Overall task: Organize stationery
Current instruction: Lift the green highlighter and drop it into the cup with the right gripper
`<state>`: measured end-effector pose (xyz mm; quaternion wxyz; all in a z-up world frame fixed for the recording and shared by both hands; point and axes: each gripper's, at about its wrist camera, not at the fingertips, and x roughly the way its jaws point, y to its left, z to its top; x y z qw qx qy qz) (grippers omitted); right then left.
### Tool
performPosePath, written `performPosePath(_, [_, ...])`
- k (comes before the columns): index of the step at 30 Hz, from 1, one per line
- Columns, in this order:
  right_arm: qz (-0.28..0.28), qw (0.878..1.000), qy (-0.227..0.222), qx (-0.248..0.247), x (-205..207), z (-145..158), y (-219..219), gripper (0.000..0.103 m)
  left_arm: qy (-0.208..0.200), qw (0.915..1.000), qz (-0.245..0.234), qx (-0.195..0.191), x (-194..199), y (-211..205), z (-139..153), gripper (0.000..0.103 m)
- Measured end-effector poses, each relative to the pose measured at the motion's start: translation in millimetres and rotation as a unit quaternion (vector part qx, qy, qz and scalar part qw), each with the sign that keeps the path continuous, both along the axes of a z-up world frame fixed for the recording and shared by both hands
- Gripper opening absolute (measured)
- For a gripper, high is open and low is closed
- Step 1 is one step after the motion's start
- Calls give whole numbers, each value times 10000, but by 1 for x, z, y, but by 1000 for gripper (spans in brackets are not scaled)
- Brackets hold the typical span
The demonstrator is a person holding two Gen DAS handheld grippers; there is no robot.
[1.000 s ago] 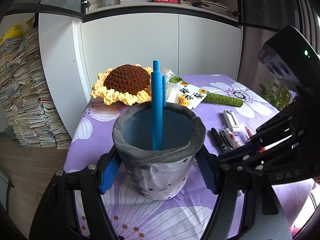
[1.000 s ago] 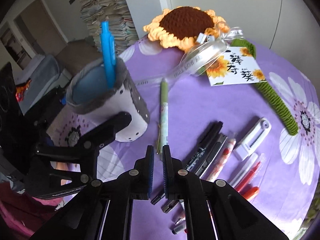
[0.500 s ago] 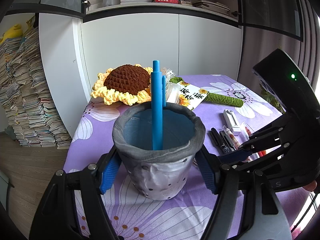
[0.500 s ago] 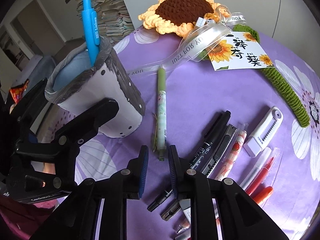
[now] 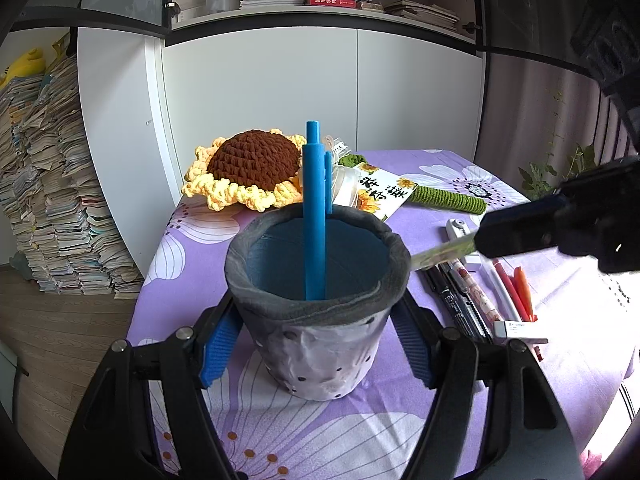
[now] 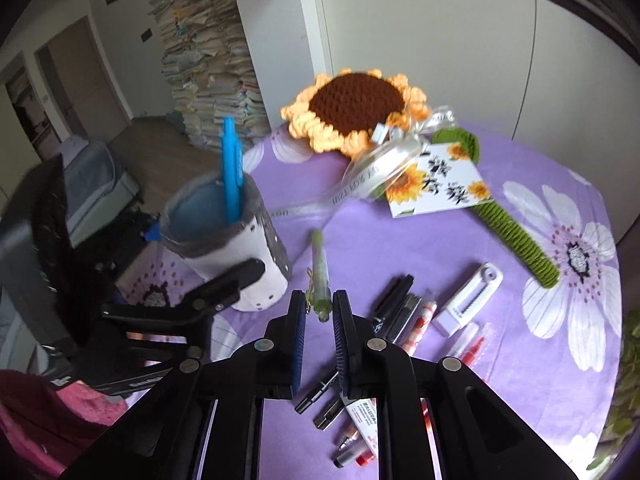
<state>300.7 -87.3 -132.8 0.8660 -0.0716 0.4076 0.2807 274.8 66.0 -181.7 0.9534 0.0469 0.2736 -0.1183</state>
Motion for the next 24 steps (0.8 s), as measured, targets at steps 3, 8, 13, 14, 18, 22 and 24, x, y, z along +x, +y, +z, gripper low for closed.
performPosePath(3, [-79,9992,-339,192,-10,25,-8,15,1,10000,2,0,0,0,0,71])
performPosePath(8, [-155,9972,-581,439,-19,51,-6,15,0,10000,0,-1,0,0,0,71])
performPosePath(13, [-67,9934,-972,599,-25,80,1,15,0,10000,0,-1,0,0,0,71])
performPosePath(14, [-18,9918,-1095,652,-29,89,2,15,0,10000,0,-1,0,0,0,71])
performPosePath(18, [189,9849,-1556,729,-45,119,11,15,0,10000,0,-1,0,0,0,71])
performPosePath(22, [432,9827,-1602,821,-47,131,20,15,-2,10000,1,0,0,0,0,71])
performPosePath(24, [494,9849,-1459,793,-41,126,27,15,-5,10000,-1,0,-1,0,0,71])
